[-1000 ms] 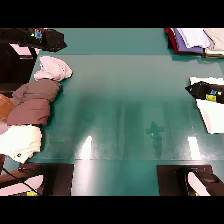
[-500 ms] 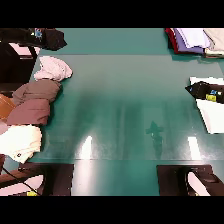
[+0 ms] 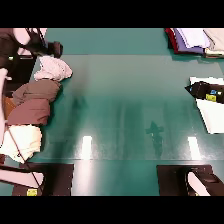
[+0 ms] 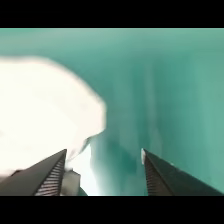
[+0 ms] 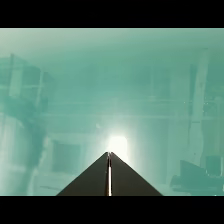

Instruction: Fold the shirts.

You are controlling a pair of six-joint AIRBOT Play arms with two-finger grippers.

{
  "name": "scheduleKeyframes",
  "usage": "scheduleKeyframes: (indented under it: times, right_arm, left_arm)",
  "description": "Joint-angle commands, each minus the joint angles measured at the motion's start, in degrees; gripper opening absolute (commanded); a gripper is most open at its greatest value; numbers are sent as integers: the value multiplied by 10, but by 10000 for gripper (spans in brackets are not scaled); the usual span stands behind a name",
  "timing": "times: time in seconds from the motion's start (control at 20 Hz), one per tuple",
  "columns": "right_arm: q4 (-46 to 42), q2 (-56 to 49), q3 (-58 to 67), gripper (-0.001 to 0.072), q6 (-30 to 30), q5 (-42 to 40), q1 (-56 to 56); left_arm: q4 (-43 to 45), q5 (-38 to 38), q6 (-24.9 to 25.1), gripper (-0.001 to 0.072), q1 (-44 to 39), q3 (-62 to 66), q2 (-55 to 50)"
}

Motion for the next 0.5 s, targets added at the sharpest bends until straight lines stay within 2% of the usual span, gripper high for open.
scheduleKeyframes:
  times: [0.0,0.15,0.3,0.35,0.4,0.45]
  right_arm:
    - [1,0,0,15,0,1,1]
    - [1,0,0,15,0,0,1]
    - [1,0,0,15,0,-1,1]
    - [1,0,0,15,0,-5,1]
    - [1,0,0,15,0,-10,1]
    - [2,0,0,15,0,-14,1]
  left_arm:
    - [9,-3,-32,574,43,0,-102]
    - [6,24,-32,574,59,0,-160]
    - [8,42,-32,570,64,2,-173]
    - [8,36,-32,444,63,10,-173]
    - [8,26,-31,204,63,25,-172]
    - [8,9,-30,22,64,47,-172]
